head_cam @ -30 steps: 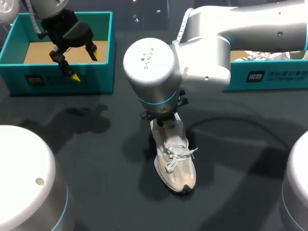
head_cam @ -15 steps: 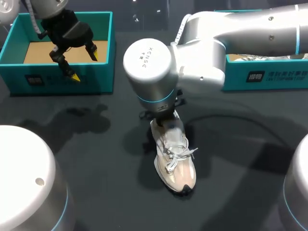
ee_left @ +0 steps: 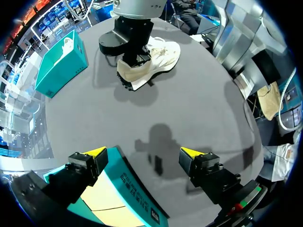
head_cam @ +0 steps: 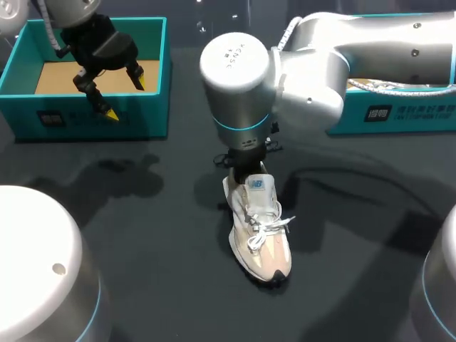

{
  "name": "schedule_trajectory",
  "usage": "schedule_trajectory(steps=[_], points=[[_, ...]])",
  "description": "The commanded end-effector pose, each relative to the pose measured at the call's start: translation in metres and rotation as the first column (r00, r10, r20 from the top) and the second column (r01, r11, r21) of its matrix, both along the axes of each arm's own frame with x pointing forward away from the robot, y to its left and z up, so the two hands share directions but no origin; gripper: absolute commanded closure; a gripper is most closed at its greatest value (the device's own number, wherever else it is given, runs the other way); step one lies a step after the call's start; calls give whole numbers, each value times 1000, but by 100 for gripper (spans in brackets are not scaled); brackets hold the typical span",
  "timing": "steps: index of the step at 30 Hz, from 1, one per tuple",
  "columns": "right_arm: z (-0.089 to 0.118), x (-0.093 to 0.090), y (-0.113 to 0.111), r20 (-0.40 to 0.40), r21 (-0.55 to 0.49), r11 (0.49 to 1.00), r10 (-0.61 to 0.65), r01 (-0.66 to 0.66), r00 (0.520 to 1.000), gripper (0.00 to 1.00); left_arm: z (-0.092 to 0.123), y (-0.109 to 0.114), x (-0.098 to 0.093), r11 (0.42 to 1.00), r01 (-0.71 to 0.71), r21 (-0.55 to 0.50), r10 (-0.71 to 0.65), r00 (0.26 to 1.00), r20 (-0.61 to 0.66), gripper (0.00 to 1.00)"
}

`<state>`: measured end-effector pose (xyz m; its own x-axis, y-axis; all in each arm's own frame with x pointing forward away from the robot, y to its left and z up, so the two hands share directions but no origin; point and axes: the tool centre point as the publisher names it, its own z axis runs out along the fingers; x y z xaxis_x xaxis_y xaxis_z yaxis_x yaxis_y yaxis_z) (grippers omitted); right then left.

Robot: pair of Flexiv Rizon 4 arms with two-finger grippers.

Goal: Take the shoe out of the shoebox, open the shoe tongue, remove and reinsert the insole, then place the shoe into the shoebox

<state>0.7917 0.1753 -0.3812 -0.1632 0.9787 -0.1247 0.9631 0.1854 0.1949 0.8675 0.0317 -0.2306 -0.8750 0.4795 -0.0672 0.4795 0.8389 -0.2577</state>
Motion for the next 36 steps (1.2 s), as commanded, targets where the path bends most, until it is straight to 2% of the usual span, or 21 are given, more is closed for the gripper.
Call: schedule_trajectory(steps=[1,5,8,13,18,20,29,30,36], points=[[-18,0,-3,-18,77,997,20,-19,1000,100,0,0,0,1000,1,3,-1,1000,0,0],[-29,-10,-3,-43,87,996,13,-9,999,100,0,0,0,1000,1,3,-1,1000,0,0],[-30,-20,-1,-49,90,996,10,-5,999,100,0,0,0,1000,1,3,-1,1000,0,0],[-11,-30,3,-60,47,999,-4,6,998,100,0,0,0,1000,1,3,-1,1000,0,0],[17,-29,5,-47,18,1000,22,-22,999,100,0,0,0,1000,1,3,-1,1000,0,0],[22,-28,6,-58,20,999,32,-30,998,100,0,0,0,1000,1,3,-1,1000,0,0],[25,-30,-5,-232,41,999,23,-14,972,100,0,0,0,1000,1,3,-1,1000,0,0],[24,-31,-5,-245,48,999,28,-17,969,99,0,0,0,1000,1,3,-1,1000,0,0],[21,-35,2,-325,43,999,44,-31,945,75,0,0,0,1000,1,3,-1,1000,0,0]])
